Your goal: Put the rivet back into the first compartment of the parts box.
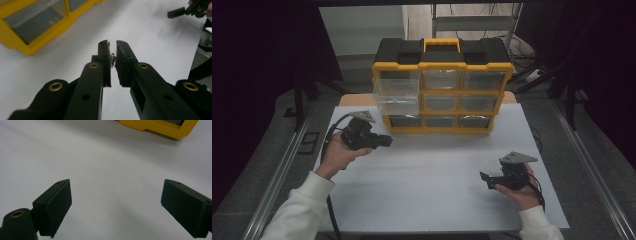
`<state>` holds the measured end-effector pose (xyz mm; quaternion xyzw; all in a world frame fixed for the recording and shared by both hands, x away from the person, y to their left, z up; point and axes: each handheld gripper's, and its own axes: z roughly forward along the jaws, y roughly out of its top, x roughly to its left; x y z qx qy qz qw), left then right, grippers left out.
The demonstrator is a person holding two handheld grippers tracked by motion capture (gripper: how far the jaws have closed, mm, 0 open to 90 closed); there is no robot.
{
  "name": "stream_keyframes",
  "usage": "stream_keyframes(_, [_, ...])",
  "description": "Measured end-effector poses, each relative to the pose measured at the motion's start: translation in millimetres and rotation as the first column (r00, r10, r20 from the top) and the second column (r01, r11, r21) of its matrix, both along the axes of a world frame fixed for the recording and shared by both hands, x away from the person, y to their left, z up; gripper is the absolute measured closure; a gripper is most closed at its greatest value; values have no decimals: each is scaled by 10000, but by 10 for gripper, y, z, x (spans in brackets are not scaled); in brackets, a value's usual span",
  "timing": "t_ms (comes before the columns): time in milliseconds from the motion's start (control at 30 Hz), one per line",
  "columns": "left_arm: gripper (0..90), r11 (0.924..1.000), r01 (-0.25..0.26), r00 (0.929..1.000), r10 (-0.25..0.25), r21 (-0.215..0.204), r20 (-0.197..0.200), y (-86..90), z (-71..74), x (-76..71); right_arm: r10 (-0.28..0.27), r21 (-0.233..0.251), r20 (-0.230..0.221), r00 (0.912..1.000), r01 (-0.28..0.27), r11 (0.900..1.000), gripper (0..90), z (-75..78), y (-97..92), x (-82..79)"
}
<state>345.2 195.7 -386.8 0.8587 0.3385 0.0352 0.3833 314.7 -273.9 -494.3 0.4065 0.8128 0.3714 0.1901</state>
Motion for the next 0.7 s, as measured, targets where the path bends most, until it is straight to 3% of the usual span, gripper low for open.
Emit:
stream_keyframes(300, [833,9988,-476,9983,480,-111,341,245,234,6,-11,-13,1,10000,11,10000,100,-1,1,2])
stream_keyframes(700, [833,9956,-903,9932,919,-250,716,443,516,0,-40,14,2,10000,40,10000,99,0,-7,4])
